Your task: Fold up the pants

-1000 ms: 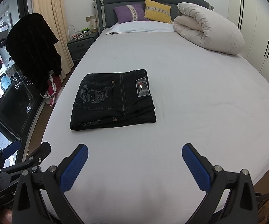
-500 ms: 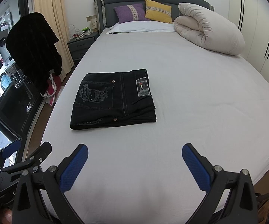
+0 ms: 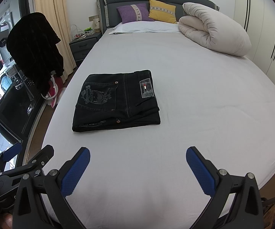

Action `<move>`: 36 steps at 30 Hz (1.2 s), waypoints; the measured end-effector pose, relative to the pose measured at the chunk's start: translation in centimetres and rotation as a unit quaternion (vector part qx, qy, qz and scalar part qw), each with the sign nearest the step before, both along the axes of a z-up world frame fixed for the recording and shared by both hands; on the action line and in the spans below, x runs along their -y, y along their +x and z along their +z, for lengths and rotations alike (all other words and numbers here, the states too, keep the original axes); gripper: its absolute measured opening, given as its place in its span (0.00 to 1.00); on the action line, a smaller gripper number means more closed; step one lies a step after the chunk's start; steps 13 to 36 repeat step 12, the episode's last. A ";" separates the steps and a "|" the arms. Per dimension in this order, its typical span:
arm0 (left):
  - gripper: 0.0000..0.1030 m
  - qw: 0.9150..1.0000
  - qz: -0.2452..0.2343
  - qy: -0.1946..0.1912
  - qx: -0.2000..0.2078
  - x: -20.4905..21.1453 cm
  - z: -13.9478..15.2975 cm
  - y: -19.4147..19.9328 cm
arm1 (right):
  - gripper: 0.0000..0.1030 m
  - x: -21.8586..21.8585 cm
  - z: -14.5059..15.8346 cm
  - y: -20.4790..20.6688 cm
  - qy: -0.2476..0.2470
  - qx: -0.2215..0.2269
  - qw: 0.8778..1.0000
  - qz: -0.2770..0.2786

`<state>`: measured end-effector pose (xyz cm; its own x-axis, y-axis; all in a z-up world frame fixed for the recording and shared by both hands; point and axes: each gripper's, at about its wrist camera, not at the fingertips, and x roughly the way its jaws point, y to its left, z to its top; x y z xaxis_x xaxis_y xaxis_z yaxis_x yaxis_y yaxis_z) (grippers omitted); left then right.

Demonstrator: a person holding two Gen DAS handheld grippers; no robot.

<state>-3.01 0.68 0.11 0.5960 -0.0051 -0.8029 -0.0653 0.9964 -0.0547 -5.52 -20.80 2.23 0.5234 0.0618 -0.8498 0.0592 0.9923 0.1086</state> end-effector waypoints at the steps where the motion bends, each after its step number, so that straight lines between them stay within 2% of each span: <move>1: 1.00 1.000 0.000 0.000 -0.001 0.0 -0.1 0.0 | 1.00 0.0 -0.1 -0.1 0.000 0.000 1.000 0.000; 36: 1.00 1.000 -0.009 0.007 0.004 0.2 -0.6 -0.2 | 1.00 0.3 -0.6 -0.3 0.001 -0.002 1.000 0.003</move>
